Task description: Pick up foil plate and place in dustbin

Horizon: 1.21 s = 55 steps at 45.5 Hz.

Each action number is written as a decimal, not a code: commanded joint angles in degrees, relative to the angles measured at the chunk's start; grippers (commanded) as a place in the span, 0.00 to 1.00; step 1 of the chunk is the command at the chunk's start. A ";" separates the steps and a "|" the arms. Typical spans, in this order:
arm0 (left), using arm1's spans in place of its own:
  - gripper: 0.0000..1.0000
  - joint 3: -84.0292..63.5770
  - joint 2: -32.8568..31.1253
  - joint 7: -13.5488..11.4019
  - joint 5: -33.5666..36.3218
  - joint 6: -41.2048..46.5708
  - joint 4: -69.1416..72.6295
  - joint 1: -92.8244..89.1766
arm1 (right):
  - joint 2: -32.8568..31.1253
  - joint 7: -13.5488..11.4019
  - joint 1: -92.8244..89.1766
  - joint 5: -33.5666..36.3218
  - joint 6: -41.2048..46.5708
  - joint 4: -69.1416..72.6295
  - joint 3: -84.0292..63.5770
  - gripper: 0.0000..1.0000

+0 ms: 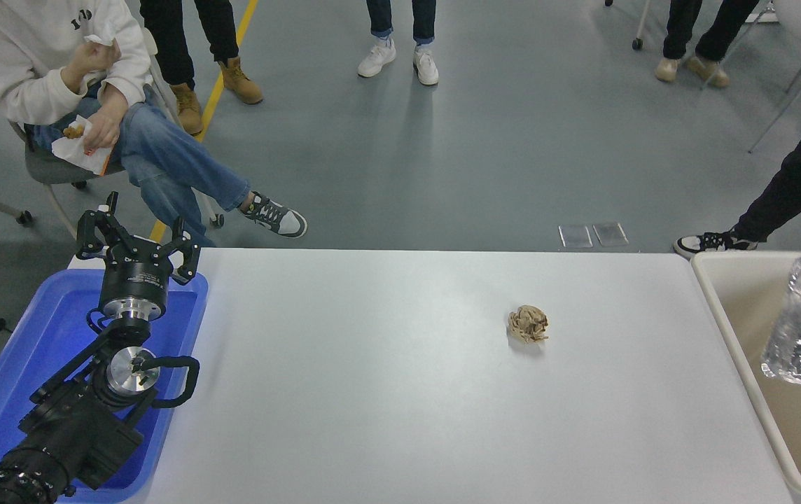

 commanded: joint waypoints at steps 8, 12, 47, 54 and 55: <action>0.99 -0.07 0.01 -0.04 -0.01 0.00 -0.01 0.00 | 3.02 0.08 -4.72 1.68 -1.81 -3.76 5.55 1.00; 0.99 -0.07 0.01 -0.04 -0.01 0.00 -0.01 0.00 | 3.02 0.08 -4.28 1.77 -1.72 -3.58 5.55 1.00; 0.99 0.11 0.01 0.05 0.08 0.00 -0.01 -0.18 | -7.80 -0.01 44.65 2.03 0.12 47.20 -32.05 1.00; 0.99 0.11 0.01 0.05 0.08 0.00 -0.01 -0.09 | -1.30 -0.01 63.11 4.13 7.05 54.68 -48.13 1.00; 0.99 0.11 0.01 0.05 0.08 0.00 -0.01 -0.09 | -0.07 -0.01 65.48 5.45 8.46 55.73 -49.98 1.00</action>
